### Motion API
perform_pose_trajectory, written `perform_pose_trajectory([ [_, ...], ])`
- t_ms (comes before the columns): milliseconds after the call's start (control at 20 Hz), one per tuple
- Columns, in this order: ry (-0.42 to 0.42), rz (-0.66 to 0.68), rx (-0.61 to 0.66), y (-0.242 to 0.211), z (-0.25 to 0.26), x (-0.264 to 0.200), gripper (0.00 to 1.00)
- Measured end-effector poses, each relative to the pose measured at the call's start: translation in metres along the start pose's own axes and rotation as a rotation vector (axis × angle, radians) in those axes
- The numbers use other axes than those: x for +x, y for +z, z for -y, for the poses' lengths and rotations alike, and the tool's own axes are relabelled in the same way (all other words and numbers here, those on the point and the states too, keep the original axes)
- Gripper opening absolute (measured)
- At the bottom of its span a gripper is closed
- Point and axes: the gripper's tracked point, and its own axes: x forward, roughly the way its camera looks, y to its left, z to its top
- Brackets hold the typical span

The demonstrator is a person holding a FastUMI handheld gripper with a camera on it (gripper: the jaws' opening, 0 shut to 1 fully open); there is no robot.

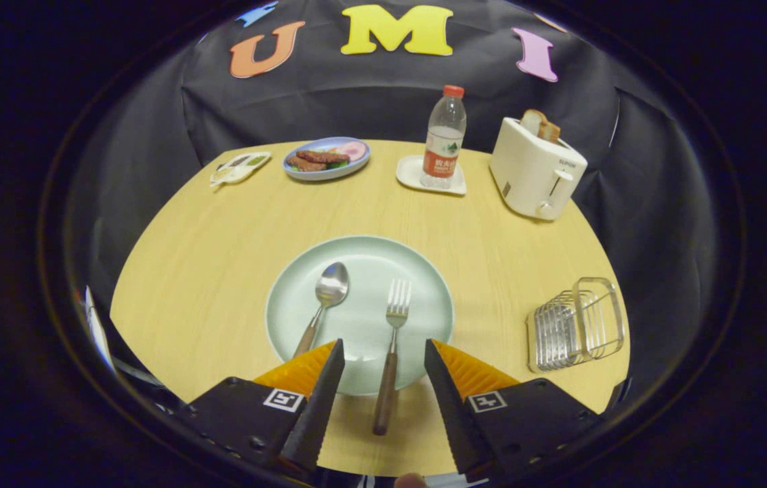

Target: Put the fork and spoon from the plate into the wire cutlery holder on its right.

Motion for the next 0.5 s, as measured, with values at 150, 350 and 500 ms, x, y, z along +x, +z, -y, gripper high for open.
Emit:
perform_pose_trajectory([
  [150, -0.026, -0.028, 0.007, -0.003, 0.004, 0.017, 0.63],
  [350, -0.049, -0.066, 0.005, -0.012, 0.004, 0.035, 0.50],
  [500, -0.068, -0.100, 0.019, -0.019, 0.005, 0.049, 0.41],
])
